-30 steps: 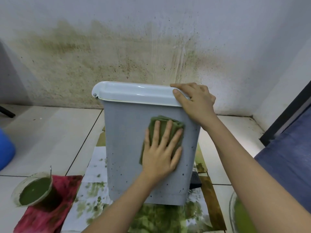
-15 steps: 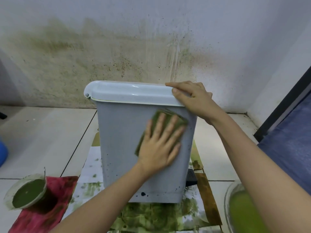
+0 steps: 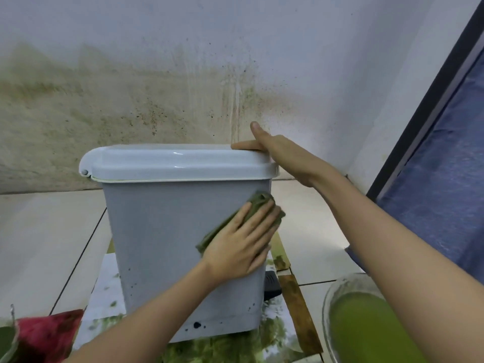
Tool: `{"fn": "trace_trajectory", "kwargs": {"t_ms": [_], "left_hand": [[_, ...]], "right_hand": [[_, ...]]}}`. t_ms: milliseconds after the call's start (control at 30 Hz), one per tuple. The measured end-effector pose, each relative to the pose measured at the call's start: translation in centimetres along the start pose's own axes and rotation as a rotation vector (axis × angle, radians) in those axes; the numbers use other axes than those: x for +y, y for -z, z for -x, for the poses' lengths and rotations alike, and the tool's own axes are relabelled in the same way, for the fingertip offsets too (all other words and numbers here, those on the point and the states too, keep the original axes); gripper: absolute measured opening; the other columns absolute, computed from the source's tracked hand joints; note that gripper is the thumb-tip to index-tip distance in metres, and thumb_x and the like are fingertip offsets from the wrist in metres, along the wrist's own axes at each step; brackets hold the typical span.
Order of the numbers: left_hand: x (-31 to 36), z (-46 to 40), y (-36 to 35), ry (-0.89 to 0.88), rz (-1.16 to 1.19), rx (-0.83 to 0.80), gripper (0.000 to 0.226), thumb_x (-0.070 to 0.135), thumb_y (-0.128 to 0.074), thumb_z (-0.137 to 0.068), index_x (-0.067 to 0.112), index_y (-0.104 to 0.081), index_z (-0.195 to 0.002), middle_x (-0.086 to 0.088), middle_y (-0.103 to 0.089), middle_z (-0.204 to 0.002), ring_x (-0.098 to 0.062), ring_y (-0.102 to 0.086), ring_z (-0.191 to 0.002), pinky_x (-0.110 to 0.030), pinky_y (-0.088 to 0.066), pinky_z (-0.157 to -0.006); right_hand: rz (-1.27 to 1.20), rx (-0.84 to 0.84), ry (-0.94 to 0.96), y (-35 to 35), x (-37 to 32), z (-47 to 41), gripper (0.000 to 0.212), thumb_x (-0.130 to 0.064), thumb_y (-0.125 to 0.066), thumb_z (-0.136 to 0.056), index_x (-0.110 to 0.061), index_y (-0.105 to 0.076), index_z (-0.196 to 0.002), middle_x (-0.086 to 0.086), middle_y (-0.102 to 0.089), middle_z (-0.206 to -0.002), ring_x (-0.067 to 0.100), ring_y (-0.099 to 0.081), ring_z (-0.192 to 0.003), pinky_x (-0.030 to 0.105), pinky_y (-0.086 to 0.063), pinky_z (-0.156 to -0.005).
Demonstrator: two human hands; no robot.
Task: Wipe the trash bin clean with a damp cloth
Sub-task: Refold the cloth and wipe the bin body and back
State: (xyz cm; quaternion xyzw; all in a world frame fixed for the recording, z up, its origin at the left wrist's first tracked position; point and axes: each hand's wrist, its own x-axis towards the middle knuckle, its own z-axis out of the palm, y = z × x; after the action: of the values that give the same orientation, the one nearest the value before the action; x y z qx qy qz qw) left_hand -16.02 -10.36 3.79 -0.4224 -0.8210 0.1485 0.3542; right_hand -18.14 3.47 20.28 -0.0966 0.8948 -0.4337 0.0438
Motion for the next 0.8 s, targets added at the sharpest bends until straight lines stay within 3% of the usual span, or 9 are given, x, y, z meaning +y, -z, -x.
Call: {"fn": "trace_trajectory", "kwargs": {"t_ms": [100,300,433,533,633,733,800], "left_hand": [[-1.2,0.7,0.2,-0.183,-0.087,-0.038,0.056,0.037,-0.026,-0.095,0.010,-0.037,-0.143,-0.013,-0.037,-0.149,-0.029,-0.027,-0.141,-0.048,0.000,-0.117],[-2.8,-2.9,1.4,0.016,-0.126,0.033,0.056,0.033,-0.029,-0.094,0.003,-0.042,-0.139,-0.016,-0.043,-0.144,-0.031,-0.029,-0.135,-0.047,-0.004,-0.117],[0.6,1.0,-0.3,-0.271,-0.061,-0.131,0.056,0.035,-0.024,-0.094,0.006,-0.050,-0.135,-0.014,-0.049,-0.139,-0.029,-0.042,-0.132,-0.047,0.004,-0.118],[0.6,4.6,-0.8,-0.437,-0.068,-0.158,0.058,0.037,-0.025,-0.095,0.009,-0.028,-0.146,-0.011,-0.035,-0.150,-0.025,-0.026,-0.140,-0.045,0.008,-0.118],[-1.9,4.1,0.2,-0.230,-0.090,0.033,0.057,0.036,-0.020,-0.097,0.016,-0.019,-0.150,-0.007,-0.015,-0.157,-0.026,-0.010,-0.145,-0.043,0.003,-0.119],[-2.9,2.1,1.2,0.126,-0.083,0.201,0.054,0.035,-0.034,-0.095,0.018,-0.032,-0.146,-0.006,-0.021,-0.156,-0.026,-0.014,-0.145,-0.046,-0.008,-0.118],[-1.4,1.7,0.8,0.248,-0.063,0.206,0.055,0.037,-0.041,-0.093,0.018,-0.036,-0.145,-0.007,-0.025,-0.154,-0.029,-0.016,-0.145,-0.049,-0.011,-0.117]], "right_hand": [[-0.041,-0.029,0.021,0.1,0.3,0.4,0.059,-0.053,-0.013,-0.099,-0.030,-0.061,-0.125,-0.011,-0.043,-0.146,0.004,-0.032,-0.127,0.025,-0.013,-0.100],[-0.142,-0.001,0.026,-0.4,0.8,0.5,0.054,-0.048,-0.017,-0.101,-0.031,-0.063,-0.123,-0.005,-0.041,-0.147,0.006,-0.034,-0.119,0.026,-0.015,-0.096],[-0.144,-0.035,0.018,0.2,1.3,0.9,0.053,-0.049,-0.016,-0.101,-0.034,-0.061,-0.124,-0.006,-0.040,-0.148,0.011,-0.035,-0.128,0.029,-0.020,-0.105],[-0.078,-0.058,0.085,-0.2,2.1,1.3,0.048,-0.045,-0.017,-0.102,-0.038,-0.055,-0.130,-0.006,-0.038,-0.147,0.012,-0.030,-0.135,0.032,-0.018,-0.111],[-0.080,0.028,0.128,-1.8,2.7,1.5,0.039,-0.041,-0.026,-0.102,-0.038,-0.054,-0.129,-0.001,-0.036,-0.143,0.011,-0.026,-0.136,0.031,-0.018,-0.113],[-0.079,0.211,0.150,-3.7,3.2,1.6,0.030,-0.047,-0.046,-0.094,-0.043,-0.056,-0.122,-0.001,-0.034,-0.144,0.015,-0.024,-0.137,0.036,-0.021,-0.115],[-0.060,0.296,0.147,-4.6,3.1,1.7,0.033,-0.049,-0.056,-0.088,-0.044,-0.056,-0.121,-0.001,-0.032,-0.144,0.019,-0.024,-0.136,0.035,-0.023,-0.114]]}}
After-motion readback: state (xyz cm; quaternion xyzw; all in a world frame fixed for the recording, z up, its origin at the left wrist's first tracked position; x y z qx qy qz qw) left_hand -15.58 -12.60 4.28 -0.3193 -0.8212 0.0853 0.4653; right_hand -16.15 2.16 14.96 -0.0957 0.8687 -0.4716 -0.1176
